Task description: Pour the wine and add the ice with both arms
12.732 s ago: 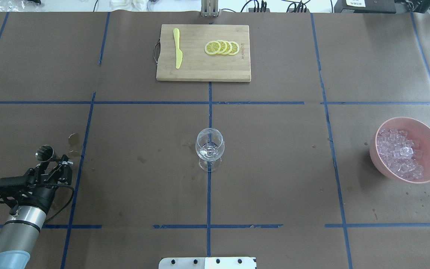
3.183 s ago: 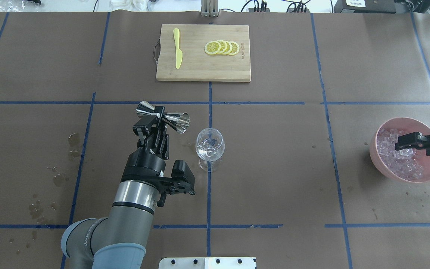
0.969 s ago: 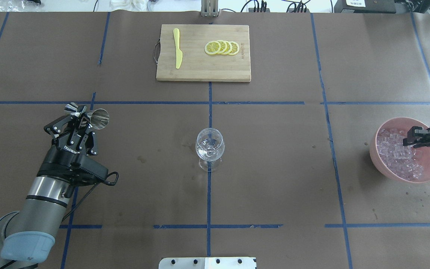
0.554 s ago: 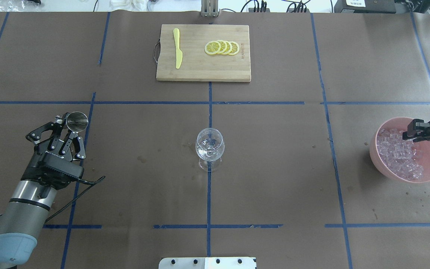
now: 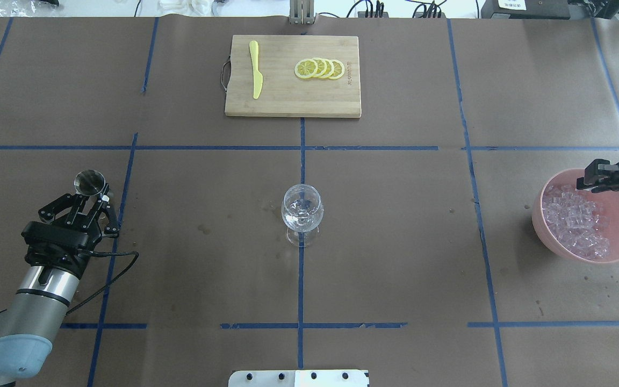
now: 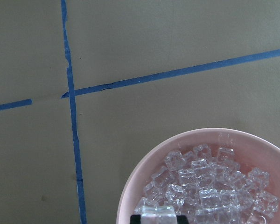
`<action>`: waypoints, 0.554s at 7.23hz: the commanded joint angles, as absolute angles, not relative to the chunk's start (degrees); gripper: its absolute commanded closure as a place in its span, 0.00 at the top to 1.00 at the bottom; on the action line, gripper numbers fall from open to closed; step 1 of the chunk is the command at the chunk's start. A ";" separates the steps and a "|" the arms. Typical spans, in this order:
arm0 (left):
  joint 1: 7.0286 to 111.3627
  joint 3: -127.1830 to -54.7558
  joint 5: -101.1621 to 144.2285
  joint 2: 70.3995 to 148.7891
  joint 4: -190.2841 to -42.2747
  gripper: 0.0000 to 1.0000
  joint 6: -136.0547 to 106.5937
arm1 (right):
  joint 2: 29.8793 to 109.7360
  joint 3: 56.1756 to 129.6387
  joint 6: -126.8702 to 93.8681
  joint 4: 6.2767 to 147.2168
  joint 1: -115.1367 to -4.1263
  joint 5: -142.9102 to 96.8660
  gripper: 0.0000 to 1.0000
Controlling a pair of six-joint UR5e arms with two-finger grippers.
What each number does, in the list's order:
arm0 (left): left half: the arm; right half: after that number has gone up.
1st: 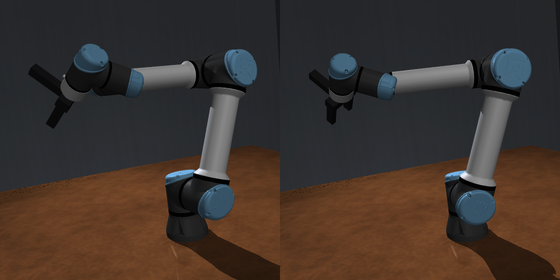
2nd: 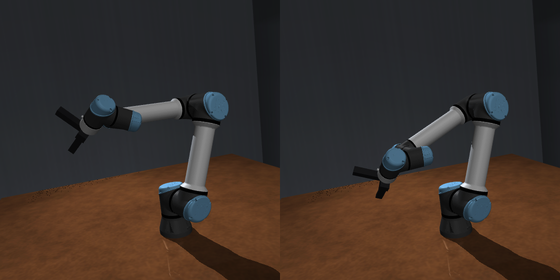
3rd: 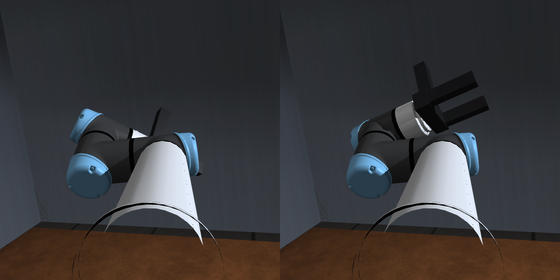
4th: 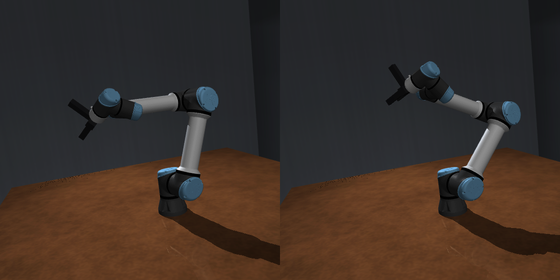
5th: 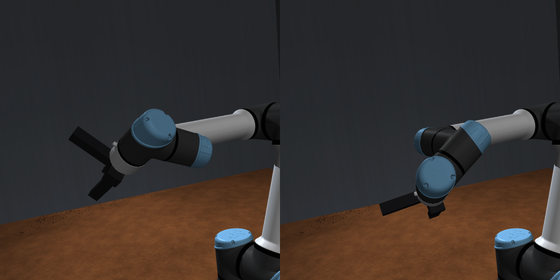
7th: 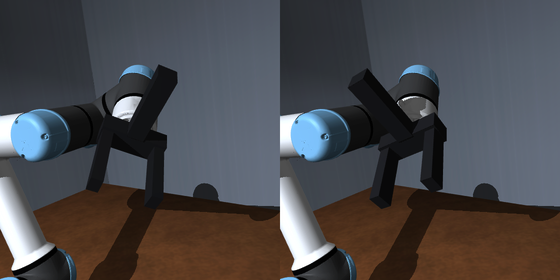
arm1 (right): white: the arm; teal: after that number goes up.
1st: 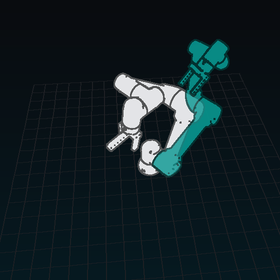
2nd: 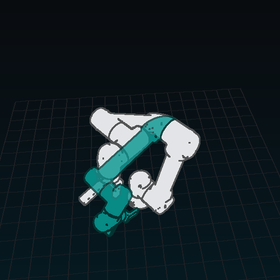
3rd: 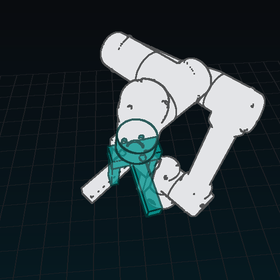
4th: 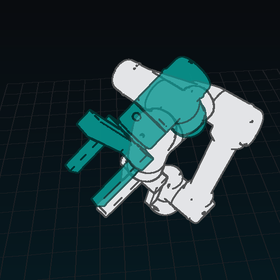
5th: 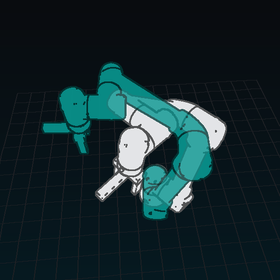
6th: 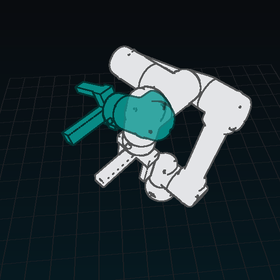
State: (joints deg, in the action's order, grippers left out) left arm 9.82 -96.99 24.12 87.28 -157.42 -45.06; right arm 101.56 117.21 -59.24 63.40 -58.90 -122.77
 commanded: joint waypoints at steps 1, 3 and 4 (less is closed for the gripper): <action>9.67 -94.76 24.43 87.28 -157.33 0.00 -57.36 | 101.43 119.61 -59.24 63.28 -60.02 -122.70 0.00; 9.58 -92.55 24.35 87.28 -157.41 0.00 -62.20 | 100.11 120.76 -59.33 63.28 -60.99 -123.66 0.00; 9.67 -92.46 24.35 87.28 -157.41 0.00 -62.66 | 100.02 120.94 -59.33 63.11 -61.34 -124.18 0.00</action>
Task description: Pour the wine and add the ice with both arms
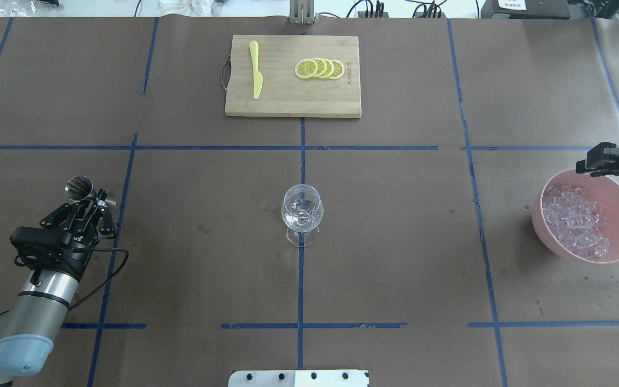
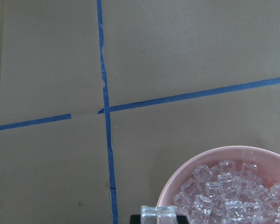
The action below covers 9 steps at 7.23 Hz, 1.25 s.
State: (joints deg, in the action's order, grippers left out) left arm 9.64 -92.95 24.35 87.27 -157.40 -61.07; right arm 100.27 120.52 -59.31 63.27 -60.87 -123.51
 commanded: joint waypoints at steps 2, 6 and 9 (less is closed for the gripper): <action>9.67 -90.10 24.52 87.27 -157.32 0.00 -62.75 | 99.93 122.08 -59.33 63.02 -61.44 -125.33 0.00; 9.67 -90.44 27.68 87.28 -157.59 0.07 -67.58 | 99.14 122.34 -59.41 62.67 -61.44 -125.33 0.00; 9.76 -90.53 28.48 86.93 -157.50 0.55 -66.71 | 99.05 123.13 -59.41 62.67 -61.44 -125.42 0.00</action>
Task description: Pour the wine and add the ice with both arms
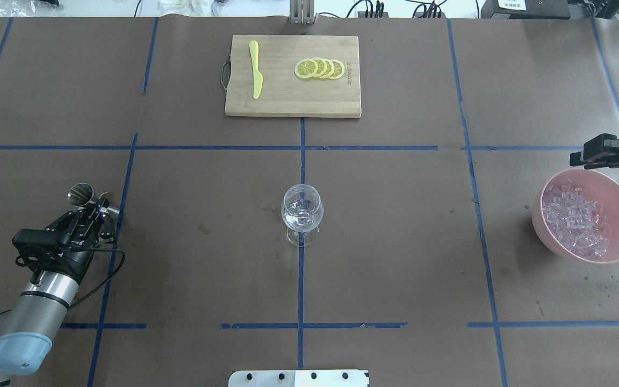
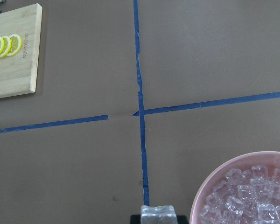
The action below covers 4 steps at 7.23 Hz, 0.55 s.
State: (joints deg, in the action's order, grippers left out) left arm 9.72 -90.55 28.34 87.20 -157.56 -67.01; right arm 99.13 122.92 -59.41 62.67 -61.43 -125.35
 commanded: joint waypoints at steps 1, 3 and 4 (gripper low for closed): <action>9.76 -90.53 28.48 86.75 -157.41 0.72 -66.62 | 97.83 123.31 -59.41 62.67 -61.44 -125.33 0.00; 10.02 -91.31 30.14 85.52 -157.50 1.00 -64.00 | 93.46 123.31 -64.90 62.84 -61.44 -126.90 0.00; 10.11 -93.93 33.28 83.69 -157.50 1.00 -63.81 | 90.82 123.22 -68.87 63.10 -61.17 -127.26 0.00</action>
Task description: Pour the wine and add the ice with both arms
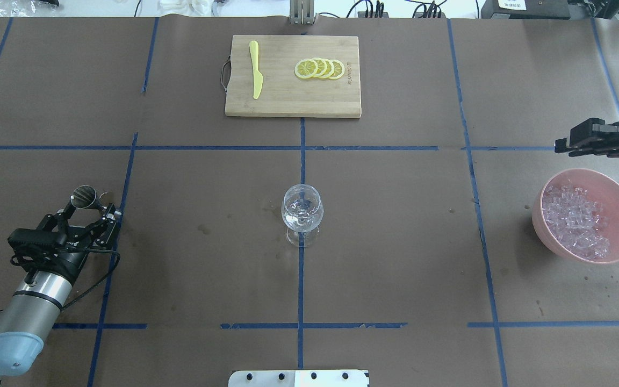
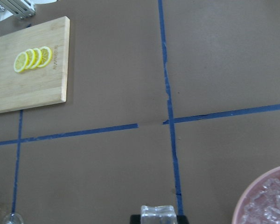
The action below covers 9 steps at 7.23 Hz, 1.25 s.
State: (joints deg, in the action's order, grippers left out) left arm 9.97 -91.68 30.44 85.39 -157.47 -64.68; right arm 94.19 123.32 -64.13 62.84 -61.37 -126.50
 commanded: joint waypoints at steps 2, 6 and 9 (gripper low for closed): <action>10.02 -97.90 39.96 82.00 -156.89 1.00 -63.81 | 89.22 123.05 -69.17 63.19 -59.95 -127.27 0.00; 10.19 -106.50 53.93 76.82 -149.64 1.00 -64.68 | 79.84 120.42 -73.02 63.98 -55.47 -126.92 0.00; 10.89 -117.98 65.61 72.01 -136.09 1.00 -66.62 | 66.14 119.54 -76.18 75.90 -50.12 -125.95 0.00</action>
State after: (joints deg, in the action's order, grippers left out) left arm 10.46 -112.57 60.34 74.87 -140.87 -66.04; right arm 72.01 120.09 -74.06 71.09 -52.70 -126.57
